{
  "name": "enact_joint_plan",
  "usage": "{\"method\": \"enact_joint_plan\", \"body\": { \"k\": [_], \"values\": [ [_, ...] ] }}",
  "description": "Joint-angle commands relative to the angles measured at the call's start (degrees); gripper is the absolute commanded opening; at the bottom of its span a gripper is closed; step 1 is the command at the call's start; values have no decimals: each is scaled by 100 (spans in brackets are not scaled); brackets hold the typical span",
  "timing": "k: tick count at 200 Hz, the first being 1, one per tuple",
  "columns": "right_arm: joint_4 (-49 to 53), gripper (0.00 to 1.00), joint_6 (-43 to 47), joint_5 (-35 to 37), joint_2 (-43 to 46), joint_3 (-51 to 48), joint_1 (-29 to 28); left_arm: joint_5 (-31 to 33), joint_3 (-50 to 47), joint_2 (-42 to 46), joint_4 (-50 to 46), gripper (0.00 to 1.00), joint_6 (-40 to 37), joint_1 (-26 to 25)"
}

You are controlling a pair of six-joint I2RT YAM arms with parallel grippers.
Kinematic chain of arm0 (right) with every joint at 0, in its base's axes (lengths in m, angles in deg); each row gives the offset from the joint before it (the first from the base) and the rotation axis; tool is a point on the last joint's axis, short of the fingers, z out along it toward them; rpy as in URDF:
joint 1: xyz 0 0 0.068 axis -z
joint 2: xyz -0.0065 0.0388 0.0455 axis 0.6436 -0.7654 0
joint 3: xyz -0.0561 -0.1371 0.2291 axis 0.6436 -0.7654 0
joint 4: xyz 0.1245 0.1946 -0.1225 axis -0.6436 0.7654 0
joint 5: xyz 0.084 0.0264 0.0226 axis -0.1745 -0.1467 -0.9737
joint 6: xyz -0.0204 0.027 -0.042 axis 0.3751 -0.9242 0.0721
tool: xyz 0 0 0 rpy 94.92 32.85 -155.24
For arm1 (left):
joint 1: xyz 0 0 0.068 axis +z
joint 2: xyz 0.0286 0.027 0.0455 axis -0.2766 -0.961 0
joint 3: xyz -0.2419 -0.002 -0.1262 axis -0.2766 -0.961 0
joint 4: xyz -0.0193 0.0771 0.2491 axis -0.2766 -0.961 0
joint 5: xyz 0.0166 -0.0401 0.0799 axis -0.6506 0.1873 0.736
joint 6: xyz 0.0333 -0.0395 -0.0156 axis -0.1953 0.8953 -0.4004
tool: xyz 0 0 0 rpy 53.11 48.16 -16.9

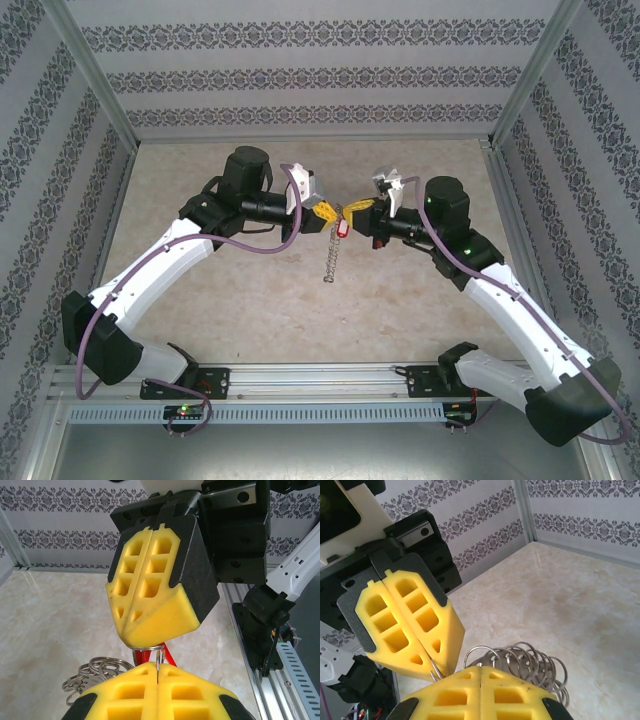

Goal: Put the keys on the keyring

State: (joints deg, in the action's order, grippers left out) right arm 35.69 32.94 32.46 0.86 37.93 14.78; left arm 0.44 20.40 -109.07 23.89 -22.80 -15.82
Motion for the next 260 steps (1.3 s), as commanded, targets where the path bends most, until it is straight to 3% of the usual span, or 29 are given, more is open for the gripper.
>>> {"method": "enact_joint_plan", "body": {
  "k": [1,128,209,260],
  "values": [
    [112,0,95,197,153,-99,85,-84,184,26,318,0,66,-21],
    [-40,0,-80,358,931,-280,120,236,124,39,484,0,233,-36],
    [-80,0,11,254,809,-336,78,235,123,34,443,0,252,-38],
    [8,0,377,852,864,-295,-302,196,211,-52,306,0,248,-52]
  ]
}}
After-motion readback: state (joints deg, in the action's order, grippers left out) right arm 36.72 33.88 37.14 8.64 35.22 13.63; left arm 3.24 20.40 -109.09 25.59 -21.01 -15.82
